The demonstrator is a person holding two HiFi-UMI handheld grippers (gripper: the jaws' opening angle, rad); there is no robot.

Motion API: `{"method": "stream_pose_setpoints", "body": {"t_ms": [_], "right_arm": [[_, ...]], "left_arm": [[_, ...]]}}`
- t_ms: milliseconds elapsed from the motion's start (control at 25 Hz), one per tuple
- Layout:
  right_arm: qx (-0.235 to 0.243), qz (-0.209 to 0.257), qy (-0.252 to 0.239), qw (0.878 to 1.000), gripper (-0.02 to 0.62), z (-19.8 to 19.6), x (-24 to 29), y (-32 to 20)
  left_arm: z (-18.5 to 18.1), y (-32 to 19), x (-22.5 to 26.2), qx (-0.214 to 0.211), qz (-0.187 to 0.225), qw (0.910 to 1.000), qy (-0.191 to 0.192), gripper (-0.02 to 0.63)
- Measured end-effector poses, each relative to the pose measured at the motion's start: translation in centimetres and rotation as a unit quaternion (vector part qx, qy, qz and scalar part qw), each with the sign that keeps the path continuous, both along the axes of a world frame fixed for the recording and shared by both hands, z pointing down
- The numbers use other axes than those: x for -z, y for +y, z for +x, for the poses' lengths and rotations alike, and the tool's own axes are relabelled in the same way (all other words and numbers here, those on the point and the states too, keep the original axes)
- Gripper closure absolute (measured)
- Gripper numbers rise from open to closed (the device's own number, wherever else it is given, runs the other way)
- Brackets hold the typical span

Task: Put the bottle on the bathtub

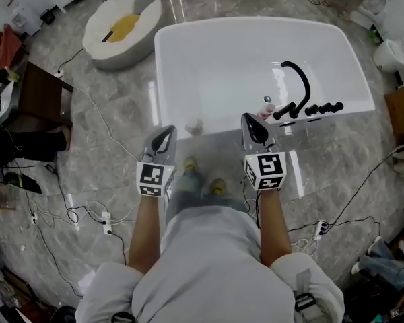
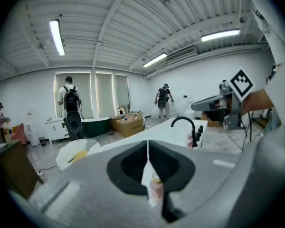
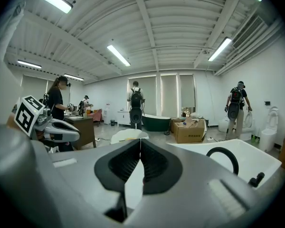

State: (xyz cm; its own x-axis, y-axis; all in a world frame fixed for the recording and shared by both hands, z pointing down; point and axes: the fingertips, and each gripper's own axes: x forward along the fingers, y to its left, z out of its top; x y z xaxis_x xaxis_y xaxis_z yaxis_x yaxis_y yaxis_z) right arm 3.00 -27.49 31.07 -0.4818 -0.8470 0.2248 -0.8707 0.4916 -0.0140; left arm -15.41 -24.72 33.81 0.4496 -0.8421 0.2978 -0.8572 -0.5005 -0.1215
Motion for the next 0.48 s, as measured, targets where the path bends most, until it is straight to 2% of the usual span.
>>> {"method": "stream_pose_setpoints", "body": {"t_ms": [480], "right_arm": [[-0.004,0.044,0.009,0.999,0.592,0.3,5.6,-0.9]], "left_arm": [[-1.7,-1.5,6.2,0.035,0.045,0.9981,0.025,0.607]]}}
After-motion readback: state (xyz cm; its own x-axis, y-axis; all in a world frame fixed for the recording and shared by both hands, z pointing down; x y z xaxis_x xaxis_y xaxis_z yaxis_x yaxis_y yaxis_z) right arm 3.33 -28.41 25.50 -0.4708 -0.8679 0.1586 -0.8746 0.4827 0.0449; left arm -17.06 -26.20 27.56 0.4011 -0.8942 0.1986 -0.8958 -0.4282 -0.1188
